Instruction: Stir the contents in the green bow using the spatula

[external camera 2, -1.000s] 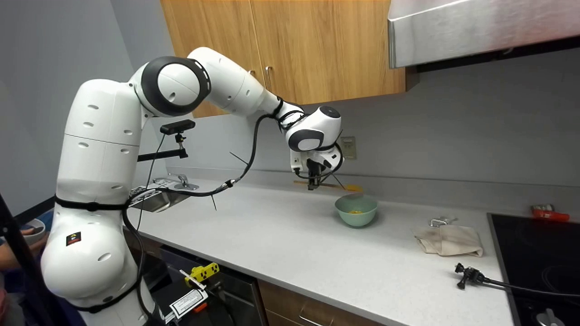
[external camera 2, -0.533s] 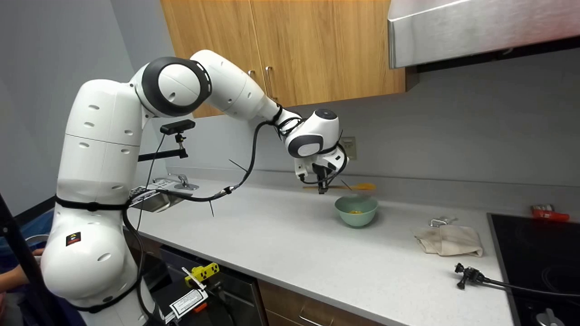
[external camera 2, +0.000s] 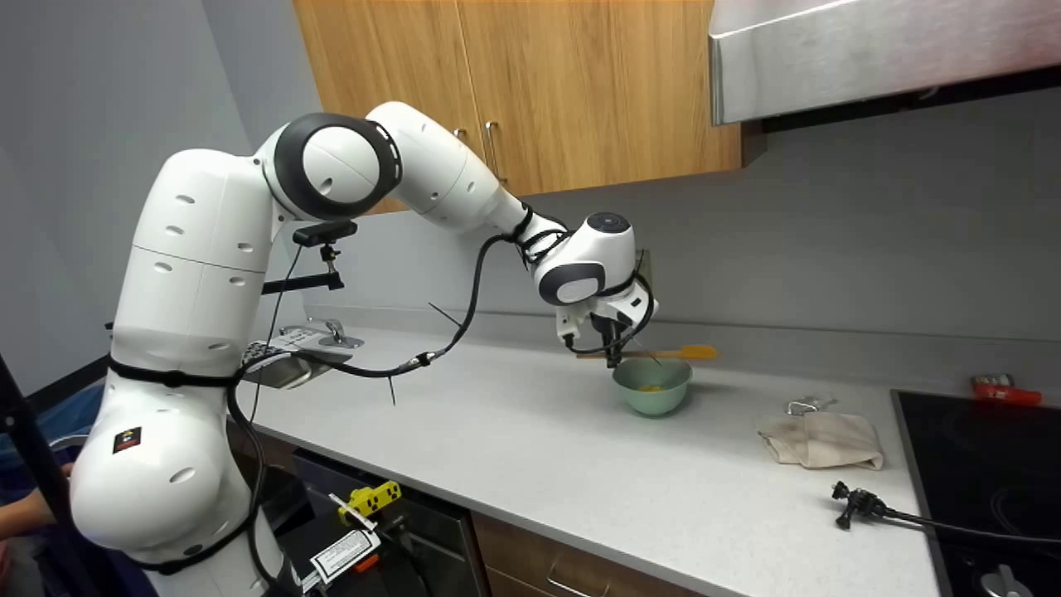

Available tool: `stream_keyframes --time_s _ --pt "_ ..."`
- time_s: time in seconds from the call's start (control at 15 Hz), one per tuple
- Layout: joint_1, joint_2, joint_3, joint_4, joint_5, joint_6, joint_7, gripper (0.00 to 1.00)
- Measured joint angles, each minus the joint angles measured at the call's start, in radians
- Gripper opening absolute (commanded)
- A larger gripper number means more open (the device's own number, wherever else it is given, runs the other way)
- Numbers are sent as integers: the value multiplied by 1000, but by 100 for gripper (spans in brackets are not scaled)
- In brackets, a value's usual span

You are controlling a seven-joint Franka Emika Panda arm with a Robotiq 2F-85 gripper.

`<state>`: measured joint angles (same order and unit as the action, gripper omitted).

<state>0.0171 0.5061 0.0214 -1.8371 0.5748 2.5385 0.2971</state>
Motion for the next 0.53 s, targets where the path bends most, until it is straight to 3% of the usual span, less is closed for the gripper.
stream_keyframes --time_s 0.4,0.53 --pt "-7 5 0 0 0 0 0 96" --pt "-7 5 1 0 0 0 0 100"
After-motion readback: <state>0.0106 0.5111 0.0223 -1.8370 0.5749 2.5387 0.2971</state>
